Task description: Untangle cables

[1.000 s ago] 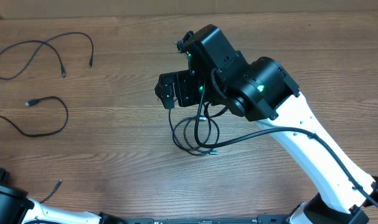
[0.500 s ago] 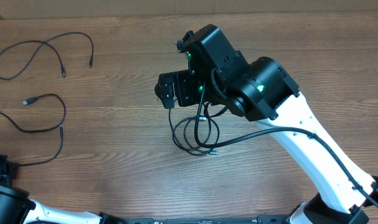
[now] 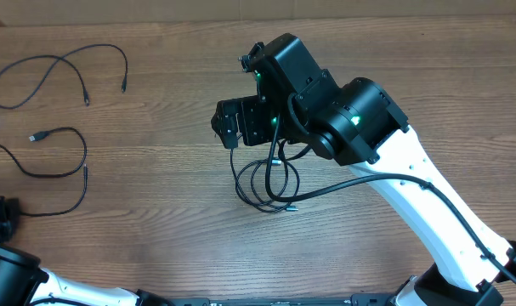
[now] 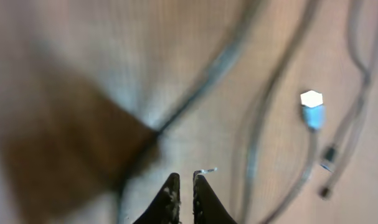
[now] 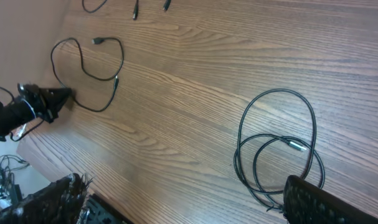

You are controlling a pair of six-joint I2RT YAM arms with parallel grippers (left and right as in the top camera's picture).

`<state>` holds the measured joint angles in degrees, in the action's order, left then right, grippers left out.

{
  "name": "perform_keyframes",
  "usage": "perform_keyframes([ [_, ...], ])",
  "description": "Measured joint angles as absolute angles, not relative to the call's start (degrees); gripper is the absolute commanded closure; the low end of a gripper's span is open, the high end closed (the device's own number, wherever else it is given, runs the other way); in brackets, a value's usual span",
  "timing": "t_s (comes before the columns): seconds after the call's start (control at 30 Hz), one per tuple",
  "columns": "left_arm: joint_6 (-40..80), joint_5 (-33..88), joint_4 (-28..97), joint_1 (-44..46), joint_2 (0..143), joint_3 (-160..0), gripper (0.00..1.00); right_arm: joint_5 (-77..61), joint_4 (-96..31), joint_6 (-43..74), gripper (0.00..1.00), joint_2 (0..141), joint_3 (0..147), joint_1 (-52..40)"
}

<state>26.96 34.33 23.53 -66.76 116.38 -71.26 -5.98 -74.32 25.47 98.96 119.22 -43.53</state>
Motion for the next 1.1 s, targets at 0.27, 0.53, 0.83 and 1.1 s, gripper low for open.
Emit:
perform_keyframes([
  [0.27,27.0,43.3,27.5,-63.7,116.4,-74.1,0.80,-5.9,-74.6,25.6,0.00,99.0,119.2,-43.4],
  [0.53,23.8,44.2,33.6,-60.3,112.5,-76.2,0.51,-5.6,-78.3,28.6,0.00,99.0,119.2,-37.2],
  [0.83,13.7,41.1,39.1,-47.3,97.9,-77.5,0.00,-5.5,-85.4,29.8,0.00,99.0,119.2,-24.1],
  [1.1,5.3,37.9,49.6,-23.5,96.9,-77.7,0.00,-5.3,-91.5,30.0,0.00,99.0,119.2,-19.5],
])
